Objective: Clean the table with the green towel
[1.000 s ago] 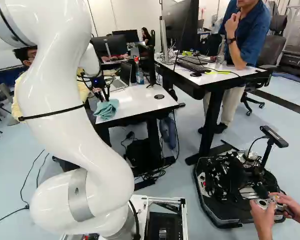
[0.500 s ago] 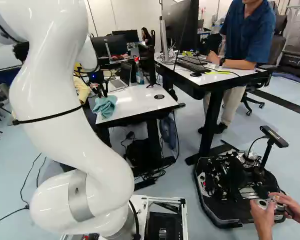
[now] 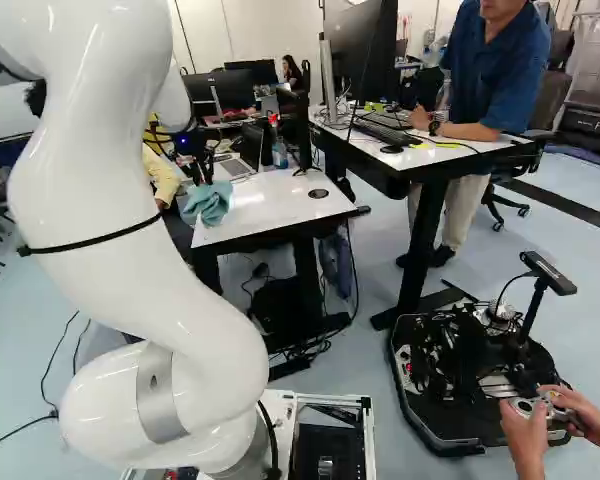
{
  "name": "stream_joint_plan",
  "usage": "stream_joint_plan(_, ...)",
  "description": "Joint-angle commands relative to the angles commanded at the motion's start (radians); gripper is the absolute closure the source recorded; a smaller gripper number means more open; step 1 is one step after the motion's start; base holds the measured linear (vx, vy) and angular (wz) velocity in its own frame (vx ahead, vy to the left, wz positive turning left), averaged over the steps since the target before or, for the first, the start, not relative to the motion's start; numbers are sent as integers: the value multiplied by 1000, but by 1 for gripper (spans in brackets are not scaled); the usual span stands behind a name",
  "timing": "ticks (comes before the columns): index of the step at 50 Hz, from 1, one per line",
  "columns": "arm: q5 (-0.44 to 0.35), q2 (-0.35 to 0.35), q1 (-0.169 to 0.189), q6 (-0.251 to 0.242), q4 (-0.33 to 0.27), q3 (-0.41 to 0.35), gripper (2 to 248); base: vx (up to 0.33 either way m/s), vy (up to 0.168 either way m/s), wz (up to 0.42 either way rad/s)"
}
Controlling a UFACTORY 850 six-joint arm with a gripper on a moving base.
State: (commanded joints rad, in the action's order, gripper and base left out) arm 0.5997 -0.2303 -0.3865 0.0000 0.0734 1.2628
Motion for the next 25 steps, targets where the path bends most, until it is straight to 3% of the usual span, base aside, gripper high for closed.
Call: stream_joint_plan(25, 60, 23, 5, 0, 0, 42, 211, 0, 0, 0)
